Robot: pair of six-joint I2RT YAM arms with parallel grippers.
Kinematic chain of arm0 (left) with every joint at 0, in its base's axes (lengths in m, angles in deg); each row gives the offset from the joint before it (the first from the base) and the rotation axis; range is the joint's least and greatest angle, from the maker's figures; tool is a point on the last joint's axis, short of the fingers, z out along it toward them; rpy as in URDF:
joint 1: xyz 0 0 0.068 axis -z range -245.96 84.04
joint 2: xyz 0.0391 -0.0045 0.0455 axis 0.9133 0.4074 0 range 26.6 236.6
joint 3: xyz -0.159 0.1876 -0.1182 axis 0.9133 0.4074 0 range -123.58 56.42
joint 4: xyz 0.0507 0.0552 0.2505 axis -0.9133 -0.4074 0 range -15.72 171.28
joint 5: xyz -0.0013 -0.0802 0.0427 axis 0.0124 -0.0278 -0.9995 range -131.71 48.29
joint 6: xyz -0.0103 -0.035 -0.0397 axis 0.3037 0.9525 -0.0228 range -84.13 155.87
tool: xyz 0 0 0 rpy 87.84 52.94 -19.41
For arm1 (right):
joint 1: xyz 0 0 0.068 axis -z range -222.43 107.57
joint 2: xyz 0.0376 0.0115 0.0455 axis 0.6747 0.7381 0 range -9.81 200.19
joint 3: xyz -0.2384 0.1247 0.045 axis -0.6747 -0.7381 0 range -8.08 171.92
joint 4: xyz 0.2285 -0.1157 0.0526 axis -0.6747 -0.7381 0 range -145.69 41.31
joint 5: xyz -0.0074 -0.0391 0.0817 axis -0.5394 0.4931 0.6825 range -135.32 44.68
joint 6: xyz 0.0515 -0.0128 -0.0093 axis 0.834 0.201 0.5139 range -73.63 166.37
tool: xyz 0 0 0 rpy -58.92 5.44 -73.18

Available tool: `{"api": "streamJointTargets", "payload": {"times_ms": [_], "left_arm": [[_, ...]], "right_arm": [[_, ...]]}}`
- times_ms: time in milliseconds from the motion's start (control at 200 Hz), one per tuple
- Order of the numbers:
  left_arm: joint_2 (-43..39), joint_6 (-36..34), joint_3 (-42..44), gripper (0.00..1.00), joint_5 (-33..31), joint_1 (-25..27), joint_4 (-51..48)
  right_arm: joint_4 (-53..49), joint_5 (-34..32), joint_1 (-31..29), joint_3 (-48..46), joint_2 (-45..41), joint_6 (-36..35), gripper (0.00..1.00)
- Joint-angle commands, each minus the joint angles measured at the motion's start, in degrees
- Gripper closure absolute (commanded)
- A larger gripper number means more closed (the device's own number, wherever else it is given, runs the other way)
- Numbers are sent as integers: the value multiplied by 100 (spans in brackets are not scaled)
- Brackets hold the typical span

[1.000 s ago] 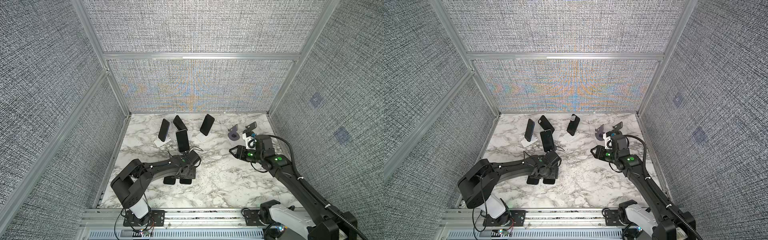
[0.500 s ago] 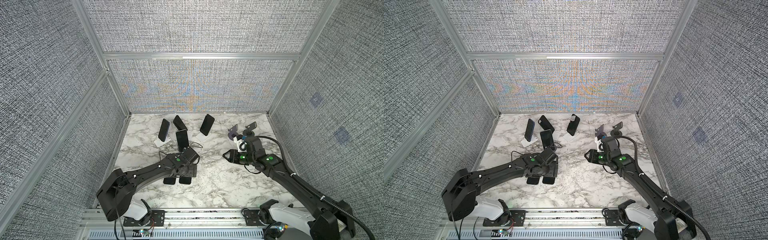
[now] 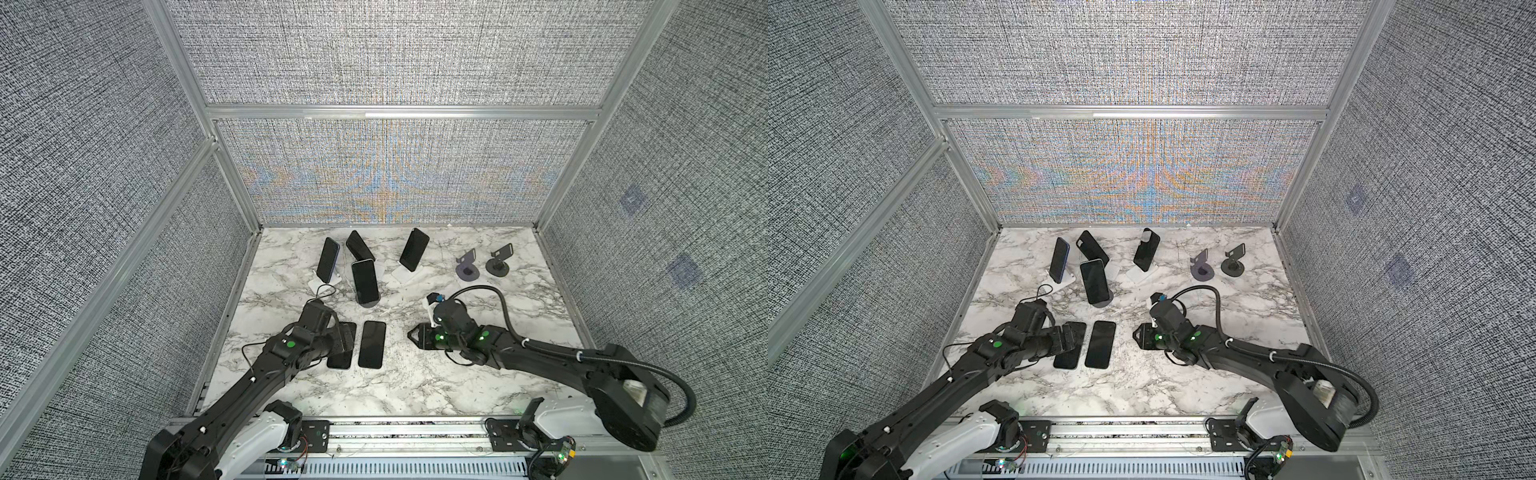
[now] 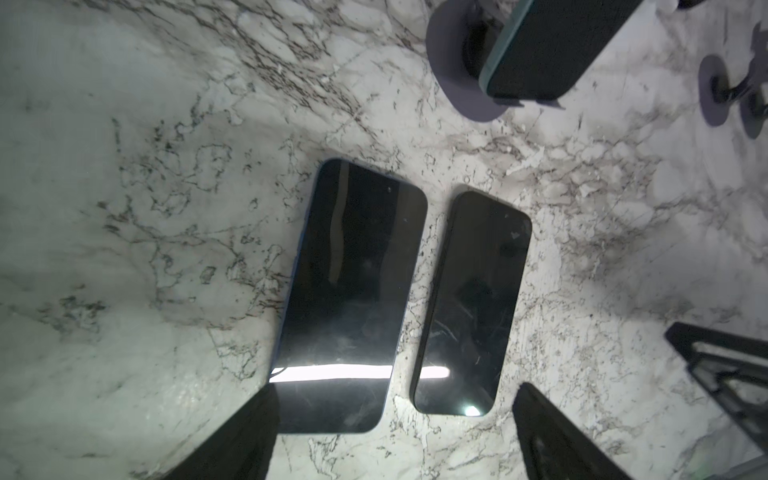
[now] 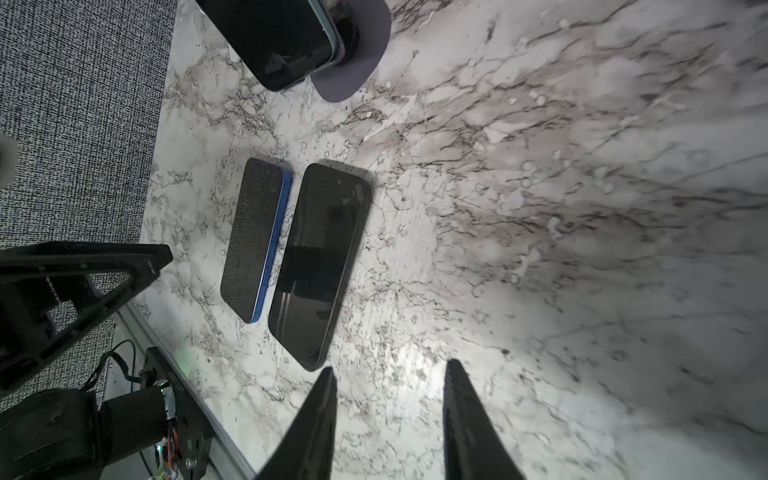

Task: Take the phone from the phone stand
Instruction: 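Move the right gripper onto the black phone while the left gripper lowers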

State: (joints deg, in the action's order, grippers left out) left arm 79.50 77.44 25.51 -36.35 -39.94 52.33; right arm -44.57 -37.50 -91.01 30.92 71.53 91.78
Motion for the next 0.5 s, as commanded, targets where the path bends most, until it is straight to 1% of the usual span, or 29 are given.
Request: {"api": "streamJointTargets", "payload": {"times_ms": [0,65,195,265,495], "left_arm": [[-92,27,288,10,405,-290,556],[-17,53,463,9,459,-434,820],[246,71,584,9,565,-466,1146],[333,58,621,9,535,-472,1194],[363,42,709,9,420,-493,1238]], "right_arm": [[916,-79,-213,150,471,304,67],[1127,-35,-311,233,768,356,66],[1472,-110,-465,343,1139,418,66],[1538,-216,-528,408,1313,394,67],[1799,-232,-613,634,1898,471,68]]}}
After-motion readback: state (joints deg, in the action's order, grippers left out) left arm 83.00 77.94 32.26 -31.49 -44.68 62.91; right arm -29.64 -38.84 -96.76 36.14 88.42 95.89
